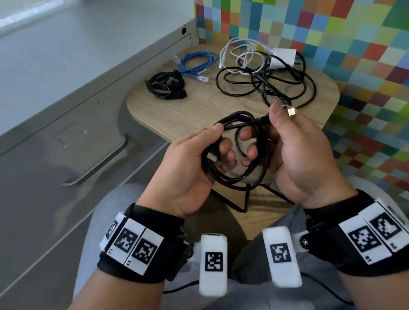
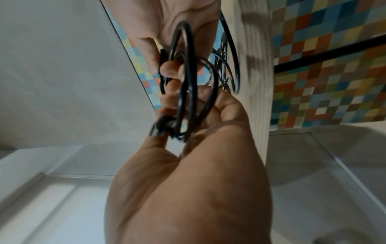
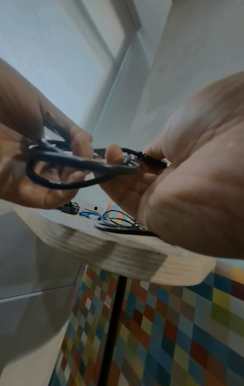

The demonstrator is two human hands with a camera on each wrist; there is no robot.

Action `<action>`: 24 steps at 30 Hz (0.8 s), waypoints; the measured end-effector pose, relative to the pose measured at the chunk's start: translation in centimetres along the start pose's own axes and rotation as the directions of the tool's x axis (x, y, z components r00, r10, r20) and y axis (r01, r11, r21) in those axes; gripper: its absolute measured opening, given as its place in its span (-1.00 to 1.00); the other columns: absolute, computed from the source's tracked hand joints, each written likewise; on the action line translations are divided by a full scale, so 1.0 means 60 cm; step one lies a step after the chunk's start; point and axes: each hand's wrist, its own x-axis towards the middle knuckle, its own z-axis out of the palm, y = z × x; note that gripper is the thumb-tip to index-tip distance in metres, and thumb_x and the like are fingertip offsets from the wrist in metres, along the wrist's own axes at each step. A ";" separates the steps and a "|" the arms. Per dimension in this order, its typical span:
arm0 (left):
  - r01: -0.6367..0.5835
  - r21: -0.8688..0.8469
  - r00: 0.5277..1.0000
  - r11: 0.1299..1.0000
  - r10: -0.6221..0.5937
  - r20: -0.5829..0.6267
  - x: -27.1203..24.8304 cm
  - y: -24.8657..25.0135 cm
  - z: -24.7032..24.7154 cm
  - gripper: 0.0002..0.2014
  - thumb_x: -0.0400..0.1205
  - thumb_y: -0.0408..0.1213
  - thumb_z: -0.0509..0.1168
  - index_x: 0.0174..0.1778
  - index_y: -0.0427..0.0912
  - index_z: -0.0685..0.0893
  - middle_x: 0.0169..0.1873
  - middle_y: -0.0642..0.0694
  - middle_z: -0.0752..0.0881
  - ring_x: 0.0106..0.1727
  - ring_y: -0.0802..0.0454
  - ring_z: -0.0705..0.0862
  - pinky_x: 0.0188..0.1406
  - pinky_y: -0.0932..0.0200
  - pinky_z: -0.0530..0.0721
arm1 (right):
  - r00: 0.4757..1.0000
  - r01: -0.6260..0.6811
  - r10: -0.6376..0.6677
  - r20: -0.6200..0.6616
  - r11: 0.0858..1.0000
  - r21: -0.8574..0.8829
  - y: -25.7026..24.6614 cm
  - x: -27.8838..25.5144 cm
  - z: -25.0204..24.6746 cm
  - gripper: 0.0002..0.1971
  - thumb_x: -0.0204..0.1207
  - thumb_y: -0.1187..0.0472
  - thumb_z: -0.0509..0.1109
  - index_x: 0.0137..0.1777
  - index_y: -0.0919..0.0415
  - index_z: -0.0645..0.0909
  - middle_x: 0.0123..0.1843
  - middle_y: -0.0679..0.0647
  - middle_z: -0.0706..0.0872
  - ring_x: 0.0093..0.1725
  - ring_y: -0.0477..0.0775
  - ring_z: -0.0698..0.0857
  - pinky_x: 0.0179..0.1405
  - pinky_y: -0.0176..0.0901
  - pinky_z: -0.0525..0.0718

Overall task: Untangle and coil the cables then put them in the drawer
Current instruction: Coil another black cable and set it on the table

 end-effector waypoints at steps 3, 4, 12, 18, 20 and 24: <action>-0.007 0.001 0.999 1.000 0.007 -0.049 0.003 0.005 -0.004 -0.74 0.81 -0.26 0.20 0.34 -0.26 0.66 -0.39 -0.04 0.40 -0.37 0.05 0.48 -0.10 0.09 0.52 | 1.000 0.005 -0.005 -0.013 1.000 -0.016 0.000 -0.004 0.006 -0.75 0.85 0.04 0.21 0.03 0.21 0.53 -0.21 0.27 0.80 -0.44 0.19 0.67 -0.36 0.12 0.79; -0.021 0.044 0.998 0.999 0.024 -0.049 0.003 0.008 -0.004 -0.73 0.83 -0.25 0.18 0.33 -0.27 0.67 -0.41 -0.03 0.36 -0.40 0.06 0.44 -0.12 0.09 0.51 | 1.000 0.005 -0.005 -0.019 1.000 -0.030 0.001 -0.004 0.006 -0.74 0.85 0.04 0.21 0.10 0.25 0.53 -0.20 0.27 0.81 -0.43 0.20 0.70 -0.36 0.14 0.80; -0.117 0.396 0.993 0.911 0.113 0.035 -0.009 0.012 -0.008 -0.68 0.89 -0.24 0.05 -0.02 -0.30 0.62 -0.51 -0.04 0.40 -0.46 -0.06 0.52 -0.17 0.01 0.58 | 0.993 0.028 -0.036 -0.108 0.997 -0.072 0.006 0.001 0.004 -0.78 0.81 0.03 0.31 0.09 0.21 0.55 -0.14 0.23 0.78 -0.51 0.14 0.68 -0.34 0.18 0.81; -0.195 0.303 0.977 0.933 0.158 0.143 -0.013 0.006 0.005 -0.72 0.87 -0.14 0.04 0.00 -0.25 0.52 -0.50 0.00 0.36 -0.57 0.09 0.31 -0.32 0.10 0.64 | 0.984 0.081 -0.092 -0.154 0.994 -0.077 -0.001 0.014 0.004 -0.66 0.70 0.12 0.49 0.32 0.15 0.43 -0.22 0.13 0.75 -0.50 0.16 0.70 -0.30 0.27 0.82; -0.210 0.301 0.972 0.930 0.166 0.164 -0.014 0.002 0.010 -0.73 0.80 -0.11 0.06 0.00 -0.24 0.49 -0.52 0.02 0.37 -0.58 0.11 0.28 -0.35 0.10 0.59 | 0.984 0.091 -0.107 -0.143 0.989 -0.113 0.000 0.013 0.002 -0.72 0.70 0.12 0.48 0.26 0.14 0.46 -0.17 0.20 0.70 -0.51 0.13 0.71 -0.37 0.17 0.81; -0.261 0.346 0.963 0.901 0.218 0.160 -0.018 -0.003 0.025 -0.73 0.82 -0.12 0.04 0.02 -0.25 0.48 -0.51 0.03 0.37 -0.58 0.15 0.29 -0.40 0.15 0.55 | 0.982 0.103 -0.123 -0.143 0.985 -0.139 0.006 0.009 0.001 -0.86 0.74 0.15 0.43 0.02 0.22 0.65 -0.24 0.22 0.74 -0.53 0.10 0.69 -0.45 0.01 0.77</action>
